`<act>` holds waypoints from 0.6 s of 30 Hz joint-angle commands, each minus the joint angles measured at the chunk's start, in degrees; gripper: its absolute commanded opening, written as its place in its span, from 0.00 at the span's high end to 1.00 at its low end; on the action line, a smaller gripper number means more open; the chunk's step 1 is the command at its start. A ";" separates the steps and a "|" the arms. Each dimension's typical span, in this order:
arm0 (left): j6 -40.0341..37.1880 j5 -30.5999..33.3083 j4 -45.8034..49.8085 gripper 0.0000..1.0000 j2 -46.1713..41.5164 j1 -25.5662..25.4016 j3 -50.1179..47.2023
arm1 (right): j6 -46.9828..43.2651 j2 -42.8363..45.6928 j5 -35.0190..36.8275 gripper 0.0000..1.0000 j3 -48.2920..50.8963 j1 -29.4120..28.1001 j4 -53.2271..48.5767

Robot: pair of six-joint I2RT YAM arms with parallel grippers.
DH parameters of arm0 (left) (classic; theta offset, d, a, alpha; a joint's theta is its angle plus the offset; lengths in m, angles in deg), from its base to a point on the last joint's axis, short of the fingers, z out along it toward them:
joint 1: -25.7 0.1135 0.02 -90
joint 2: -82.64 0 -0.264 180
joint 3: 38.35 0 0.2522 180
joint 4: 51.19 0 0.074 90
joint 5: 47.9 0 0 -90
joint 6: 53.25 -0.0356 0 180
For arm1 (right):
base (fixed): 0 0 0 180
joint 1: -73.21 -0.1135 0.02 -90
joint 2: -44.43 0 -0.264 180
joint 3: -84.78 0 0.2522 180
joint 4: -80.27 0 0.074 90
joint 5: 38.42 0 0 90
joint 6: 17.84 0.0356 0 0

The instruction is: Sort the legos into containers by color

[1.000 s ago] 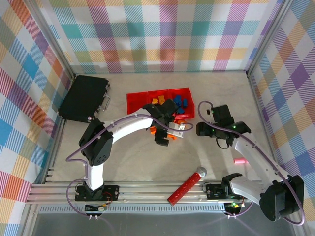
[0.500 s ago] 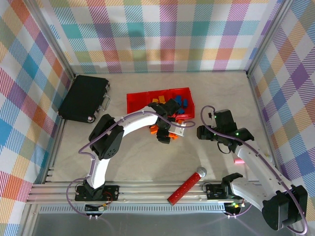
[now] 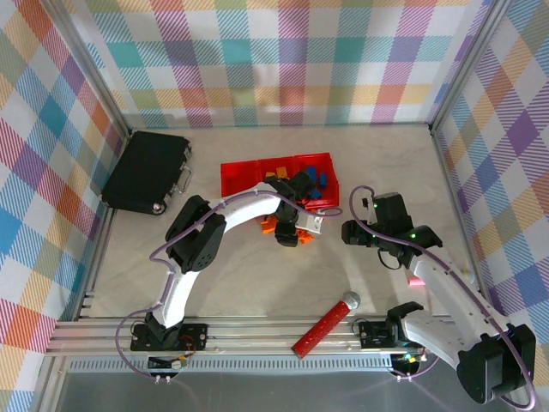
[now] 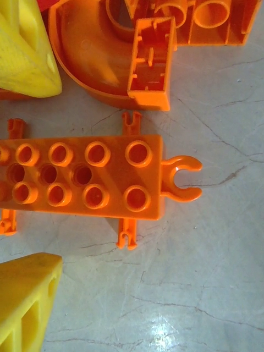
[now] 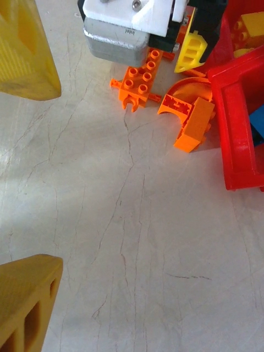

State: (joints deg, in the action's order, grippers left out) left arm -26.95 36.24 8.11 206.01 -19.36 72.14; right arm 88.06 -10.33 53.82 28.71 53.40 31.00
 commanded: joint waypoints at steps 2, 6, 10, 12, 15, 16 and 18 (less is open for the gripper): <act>0.07 0.26 4.29 0.28 1.31 0.19 2.40 | 0.69 1.23 -1.73 0.25 0.98 0.30 1.37; -1.32 1.24 6.99 0.31 1.76 -0.66 2.61 | 0.62 1.40 -2.14 0.25 0.98 0.30 1.53; -1.35 1.82 6.46 0.32 1.61 -1.30 1.81 | 0.53 1.15 -2.28 0.25 1.10 0.30 1.92; -1.23 2.40 5.71 0.32 1.68 -1.42 1.42 | 0.62 0.95 -2.72 0.26 1.19 0.29 2.02; -1.09 3.05 4.88 0.31 1.96 -1.62 1.16 | 0.62 0.80 -2.87 0.26 1.24 0.30 2.12; -0.90 3.10 4.65 0.31 2.09 -1.74 1.33 | 0.60 0.80 -2.94 0.26 1.25 0.32 2.19; -0.64 3.11 5.10 0.30 2.55 -2.09 1.85 | 0.58 0.86 -2.94 0.26 1.27 0.30 2.20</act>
State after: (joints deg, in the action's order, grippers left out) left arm -27.34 38.81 11.98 207.10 -20.63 73.71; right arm 88.06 -9.94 52.07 29.15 53.40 31.85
